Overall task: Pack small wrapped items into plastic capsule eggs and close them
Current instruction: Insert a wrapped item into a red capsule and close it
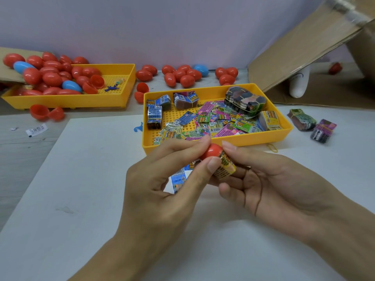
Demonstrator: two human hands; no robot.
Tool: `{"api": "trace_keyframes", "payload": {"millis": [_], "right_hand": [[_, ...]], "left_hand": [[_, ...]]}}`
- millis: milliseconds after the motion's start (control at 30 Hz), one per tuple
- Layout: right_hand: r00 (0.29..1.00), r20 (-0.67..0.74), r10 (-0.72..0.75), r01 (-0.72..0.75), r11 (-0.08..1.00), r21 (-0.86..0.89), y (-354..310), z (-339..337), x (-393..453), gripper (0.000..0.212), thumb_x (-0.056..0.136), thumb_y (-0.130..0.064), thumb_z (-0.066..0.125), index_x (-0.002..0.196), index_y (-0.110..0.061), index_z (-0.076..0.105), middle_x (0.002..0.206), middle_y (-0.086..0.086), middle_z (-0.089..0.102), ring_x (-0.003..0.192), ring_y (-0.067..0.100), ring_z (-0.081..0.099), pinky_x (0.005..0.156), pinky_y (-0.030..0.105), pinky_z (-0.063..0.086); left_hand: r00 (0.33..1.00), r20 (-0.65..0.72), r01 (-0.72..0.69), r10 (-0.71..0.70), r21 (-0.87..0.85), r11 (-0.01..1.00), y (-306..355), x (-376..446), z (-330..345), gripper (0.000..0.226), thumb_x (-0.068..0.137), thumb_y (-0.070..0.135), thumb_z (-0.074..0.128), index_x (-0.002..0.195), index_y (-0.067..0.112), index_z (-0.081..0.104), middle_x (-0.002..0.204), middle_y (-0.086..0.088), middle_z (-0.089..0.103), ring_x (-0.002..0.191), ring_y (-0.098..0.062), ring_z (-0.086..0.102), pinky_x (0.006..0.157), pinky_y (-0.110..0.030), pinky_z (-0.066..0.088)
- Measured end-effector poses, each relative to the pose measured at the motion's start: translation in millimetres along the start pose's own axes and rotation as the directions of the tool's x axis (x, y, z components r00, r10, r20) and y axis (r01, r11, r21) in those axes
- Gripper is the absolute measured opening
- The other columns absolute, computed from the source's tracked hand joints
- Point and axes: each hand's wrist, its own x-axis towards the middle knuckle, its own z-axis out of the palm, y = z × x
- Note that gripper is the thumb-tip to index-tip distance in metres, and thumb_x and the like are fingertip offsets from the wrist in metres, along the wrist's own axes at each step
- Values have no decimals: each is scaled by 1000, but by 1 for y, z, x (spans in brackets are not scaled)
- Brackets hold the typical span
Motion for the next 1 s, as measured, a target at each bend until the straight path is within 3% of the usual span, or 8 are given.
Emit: {"api": "trace_keyframes", "payload": {"millis": [267, 433, 700, 800, 900, 1000], "right_hand": [[998, -54, -13, 12, 1000, -19, -1, 0, 0, 25, 66, -22, 76, 87, -11, 81, 87, 14, 73, 67, 16, 71, 50, 21, 55], [999, -42, -34, 33, 999, -19, -2, -1, 0, 23, 68, -22, 75, 87, -11, 80, 91, 16, 74, 70, 16, 71, 50, 21, 55], [1000, -4, -24, 24, 1000, 3, 0, -1, 0, 18, 79, -25, 75, 92, -14, 80, 94, 14, 75, 72, 17, 73, 56, 25, 58], [1000, -12, -7, 6, 998, -59, -1, 1, -1, 19, 80, -33, 73, 92, -19, 80, 88, 9, 75, 78, 21, 75, 53, 26, 57], [998, -37, -51, 46, 992, -120, -2, 1, -2, 17, 80, -34, 70, 86, -21, 80, 84, 7, 75, 75, 21, 75, 50, 23, 56], [981, -61, -186, 159, 940, -302, 2, 0, -1, 17, 76, -33, 78, 86, -19, 80, 86, 6, 76, 79, 19, 74, 54, 22, 54]], "left_hand": [[997, 52, 61, -59, -29, 998, 1, 2, -1, 33, 82, 26, 74, 114, 19, 69, 109, 6, 73, 104, -20, 70, 90, -36, 56], [997, 59, 58, -57, -13, 998, 1, 1, -1, 32, 82, 26, 72, 113, 21, 69, 114, 6, 73, 109, -11, 68, 93, -31, 54], [998, 43, 53, -50, -61, 997, -3, 0, -1, 34, 86, 26, 70, 119, 18, 70, 117, 6, 71, 111, -20, 67, 93, -37, 54], [998, 37, 44, -41, -76, 996, -5, 0, 0, 37, 86, 24, 69, 122, 21, 64, 119, 7, 70, 113, -20, 67, 94, -38, 54], [995, 67, 84, -77, -96, 992, -5, 0, 0, 34, 86, 23, 69, 120, 18, 68, 120, 4, 70, 116, -24, 65, 94, -43, 53], [986, 74, 157, -149, -115, 981, -1, 0, -1, 28, 88, 29, 64, 112, 18, 72, 113, 1, 71, 110, -22, 67, 86, -31, 55]]}}
